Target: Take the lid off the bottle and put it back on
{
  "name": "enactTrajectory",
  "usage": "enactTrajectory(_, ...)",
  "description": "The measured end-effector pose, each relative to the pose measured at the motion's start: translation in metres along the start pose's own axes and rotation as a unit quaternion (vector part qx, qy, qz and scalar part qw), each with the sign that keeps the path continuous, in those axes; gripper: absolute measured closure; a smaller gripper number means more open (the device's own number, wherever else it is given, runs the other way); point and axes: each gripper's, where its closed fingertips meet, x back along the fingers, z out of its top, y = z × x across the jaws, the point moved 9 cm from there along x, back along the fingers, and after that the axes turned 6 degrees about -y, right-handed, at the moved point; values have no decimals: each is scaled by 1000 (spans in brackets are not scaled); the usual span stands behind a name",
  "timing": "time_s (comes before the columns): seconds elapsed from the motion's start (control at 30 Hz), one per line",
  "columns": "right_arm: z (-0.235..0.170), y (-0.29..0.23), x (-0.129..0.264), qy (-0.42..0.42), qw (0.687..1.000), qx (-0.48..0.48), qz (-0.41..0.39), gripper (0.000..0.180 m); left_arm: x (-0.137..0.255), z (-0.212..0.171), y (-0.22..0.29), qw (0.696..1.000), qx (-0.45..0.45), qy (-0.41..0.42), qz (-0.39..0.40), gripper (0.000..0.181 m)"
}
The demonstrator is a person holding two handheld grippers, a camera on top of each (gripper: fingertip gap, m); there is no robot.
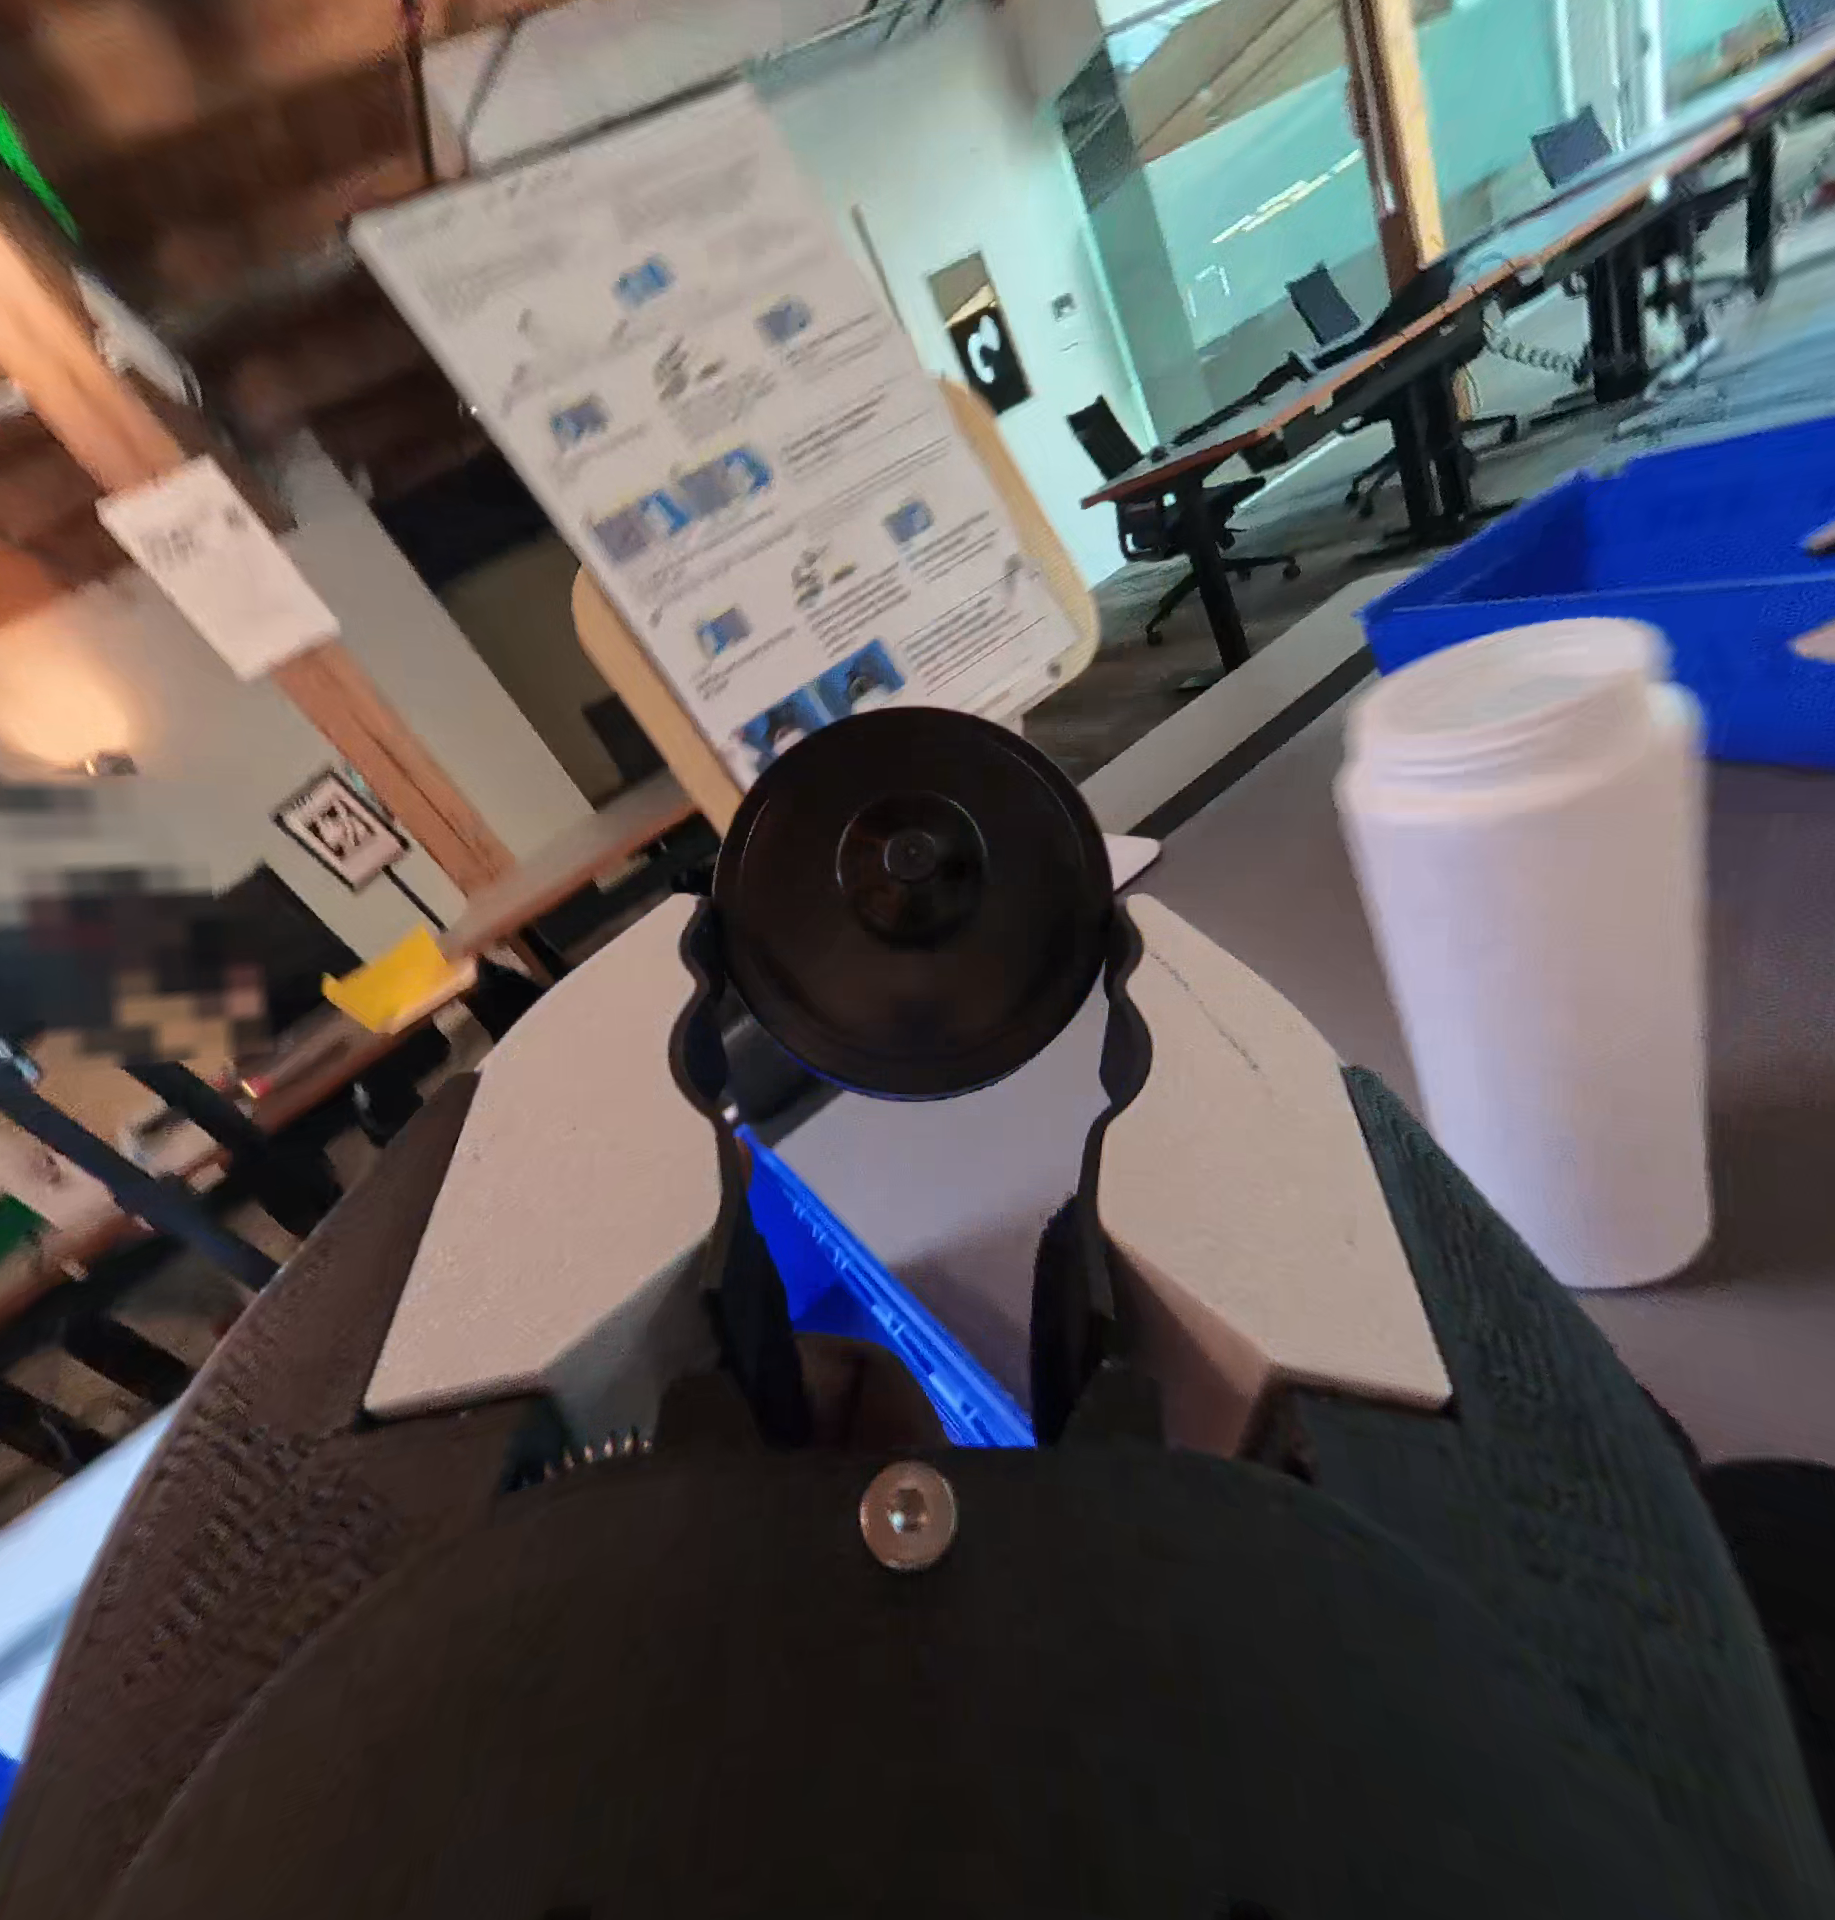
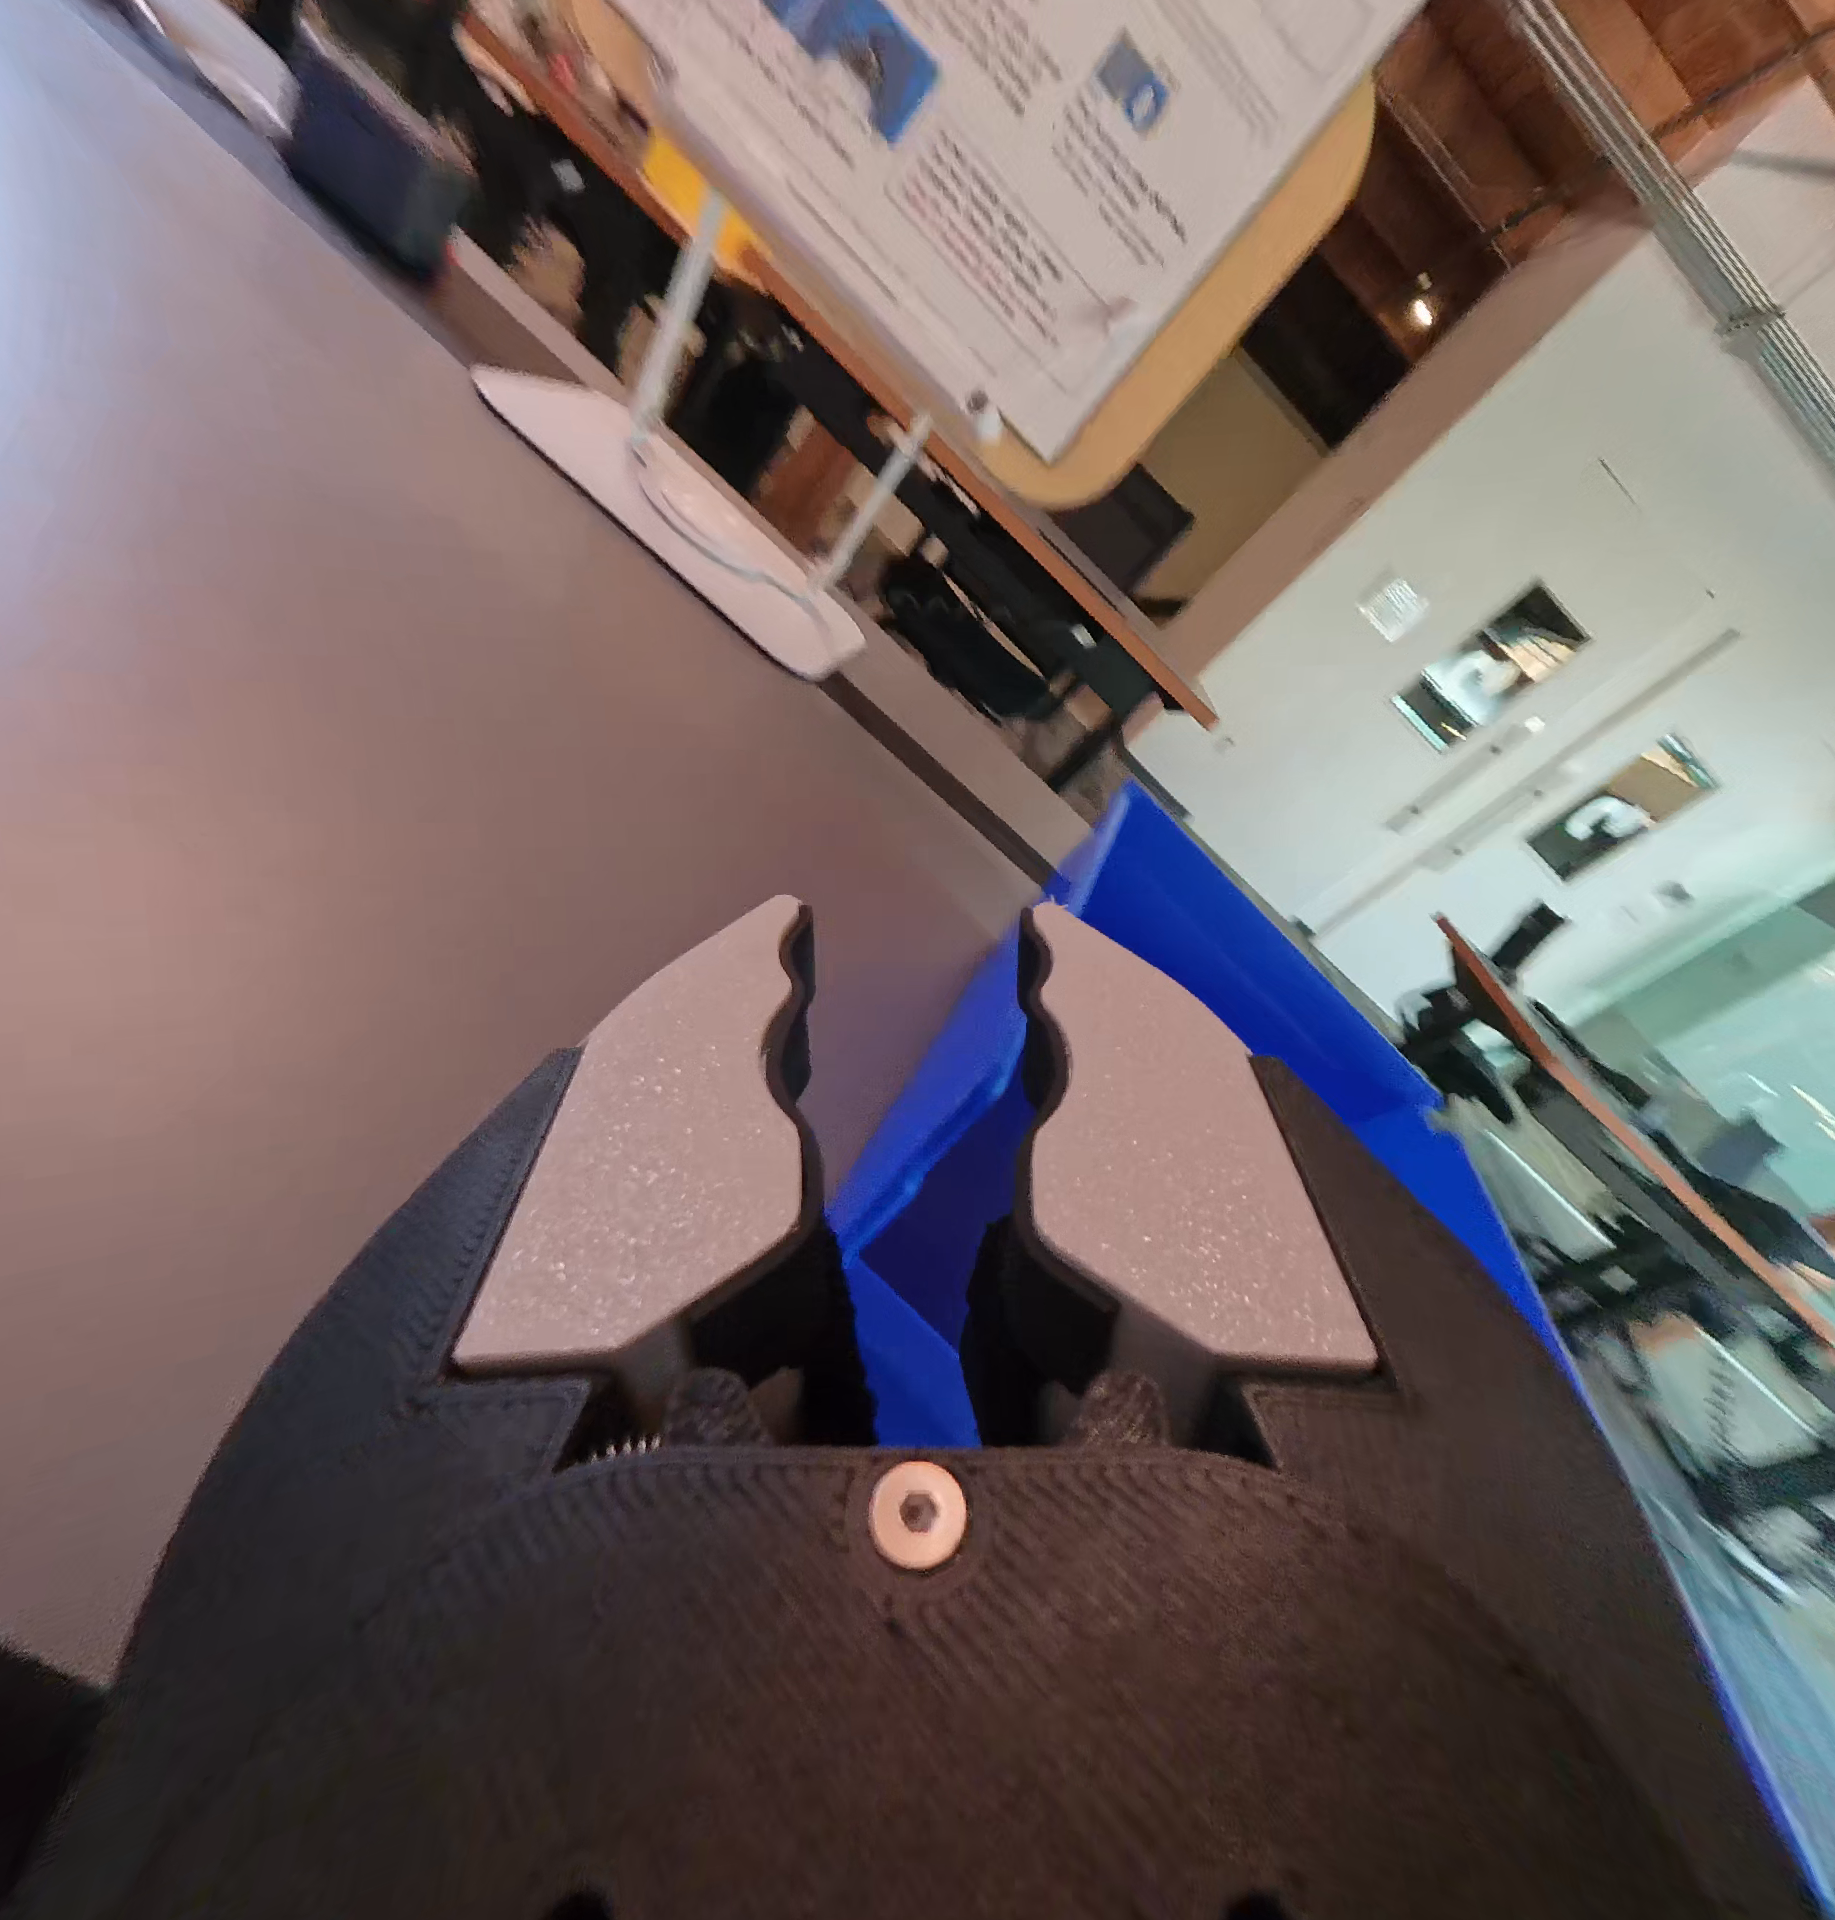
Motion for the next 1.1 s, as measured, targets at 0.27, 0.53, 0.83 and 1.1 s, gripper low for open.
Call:
enactTrajectory(0.27,104,-35,55,243,948,-26,205,147,-2,27,122,942,-318,-104,25,110)
enactTrajectory(0.53,174,-97,86,311,905,73,283,149,-14,45,169,916,-384,-101,-51,110)
enactTrajectory(0.83,171,-96,78,295,919,80,251,158,-17,48,169,957,-267,-32,-106,100)
enactTrajectory(1.1,146,-31,72,309,903,-103,280,158,-61,-4,133,972,168,-51,-153,36)
